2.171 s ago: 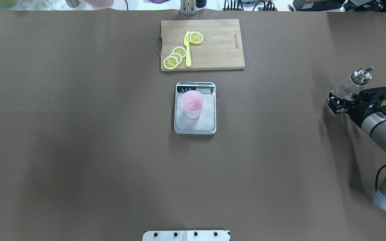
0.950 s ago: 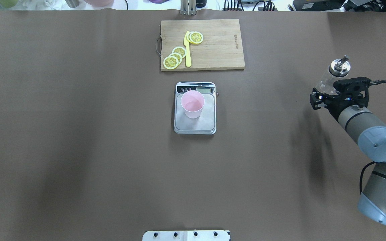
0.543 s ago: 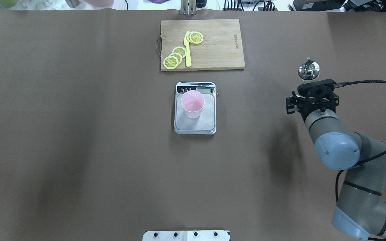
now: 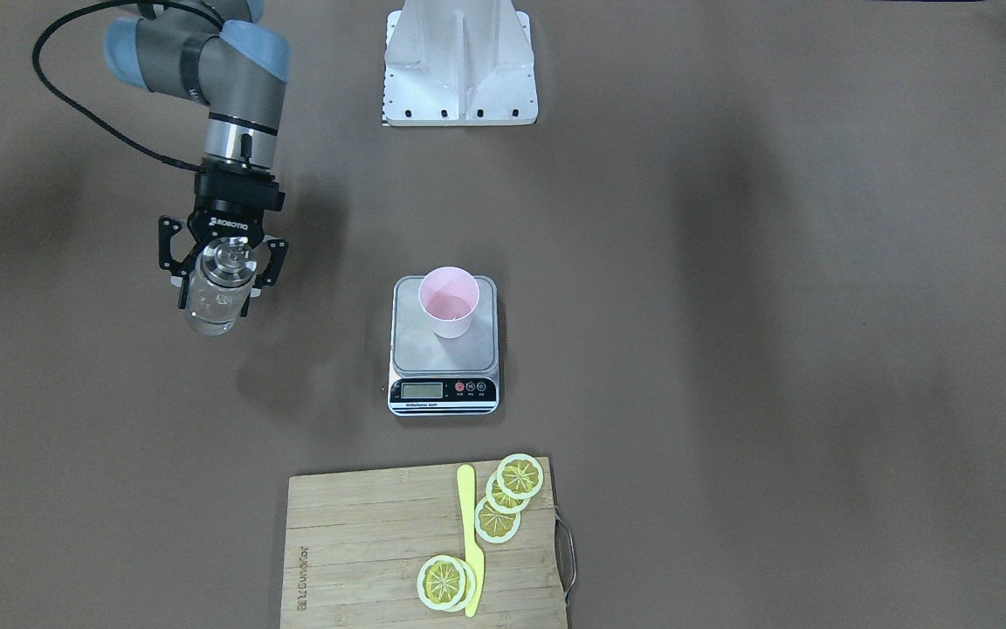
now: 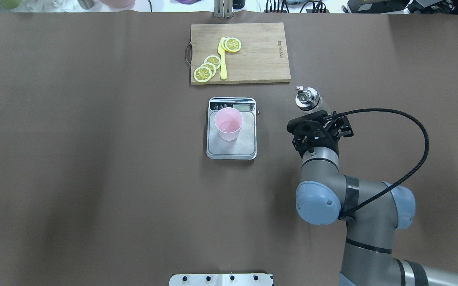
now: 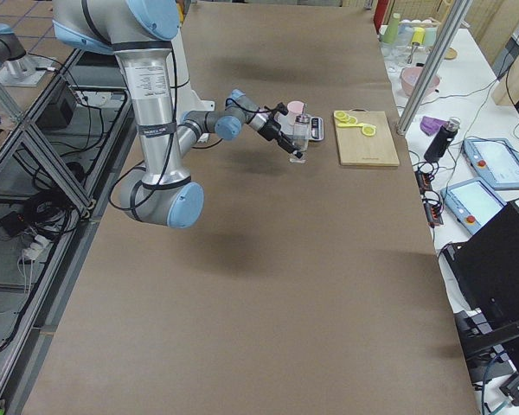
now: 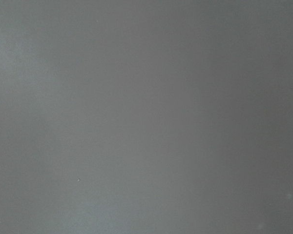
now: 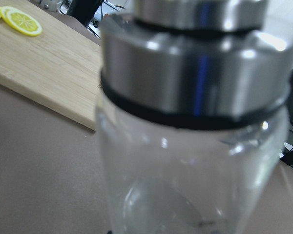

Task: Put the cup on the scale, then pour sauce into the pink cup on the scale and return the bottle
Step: 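Lift the bottle with the right gripper and carry it over the pink cup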

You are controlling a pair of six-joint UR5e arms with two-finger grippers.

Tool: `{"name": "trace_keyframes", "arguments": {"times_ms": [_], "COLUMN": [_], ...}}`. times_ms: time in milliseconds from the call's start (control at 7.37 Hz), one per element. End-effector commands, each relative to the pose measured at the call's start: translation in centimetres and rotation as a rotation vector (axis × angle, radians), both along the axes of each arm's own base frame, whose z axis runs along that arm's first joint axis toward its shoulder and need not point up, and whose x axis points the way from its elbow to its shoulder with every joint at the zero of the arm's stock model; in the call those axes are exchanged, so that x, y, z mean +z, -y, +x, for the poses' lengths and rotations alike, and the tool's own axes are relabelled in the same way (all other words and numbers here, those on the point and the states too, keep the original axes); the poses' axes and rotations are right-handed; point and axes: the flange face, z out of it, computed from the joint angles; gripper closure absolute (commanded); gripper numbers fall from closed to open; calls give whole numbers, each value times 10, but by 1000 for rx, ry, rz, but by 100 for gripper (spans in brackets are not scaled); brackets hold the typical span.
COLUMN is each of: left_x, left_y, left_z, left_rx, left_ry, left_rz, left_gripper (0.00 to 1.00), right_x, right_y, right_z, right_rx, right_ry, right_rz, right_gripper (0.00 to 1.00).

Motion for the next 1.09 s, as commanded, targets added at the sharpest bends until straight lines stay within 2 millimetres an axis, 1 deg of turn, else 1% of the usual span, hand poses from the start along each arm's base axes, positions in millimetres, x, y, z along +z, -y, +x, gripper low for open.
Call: {"name": "trace_keyframes", "arguments": {"times_ms": [0,136,271,407,543,679,814,950], "left_x": [7,12,13,12,13,14,16,18], "left_y": [-1,-1,-1,-1,-1,-1,-2,-3], "left_z": [0,0,0,0,0,0,-1,0], "left_rx": [0,0,0,-1,-1,-1,-3,0], "left_ry": [0,1,1,1,1,1,1,1], "left_rz": [-13,-22,-24,-24,-27,-31,-36,-39], "left_gripper": [2,2,2,2,2,2,2,2], "right_x": [-16,-24,-34,-30,-26,-28,-31,-30], "right_y": [-20,-24,-24,-24,-24,-22,-19,-19], "right_z": [-22,-27,-30,-29,-32,-40,-46,-46], "right_rx": [-24,-29,-32,-28,-30,-31,-26,-26], "right_ry": [-137,-216,-288,-340,-392,-466,-489,-501], "right_rz": [13,11,-5,-2,-7,-20,-9,-9], "right_gripper": [100,100,100,100,100,100,100,100]}}
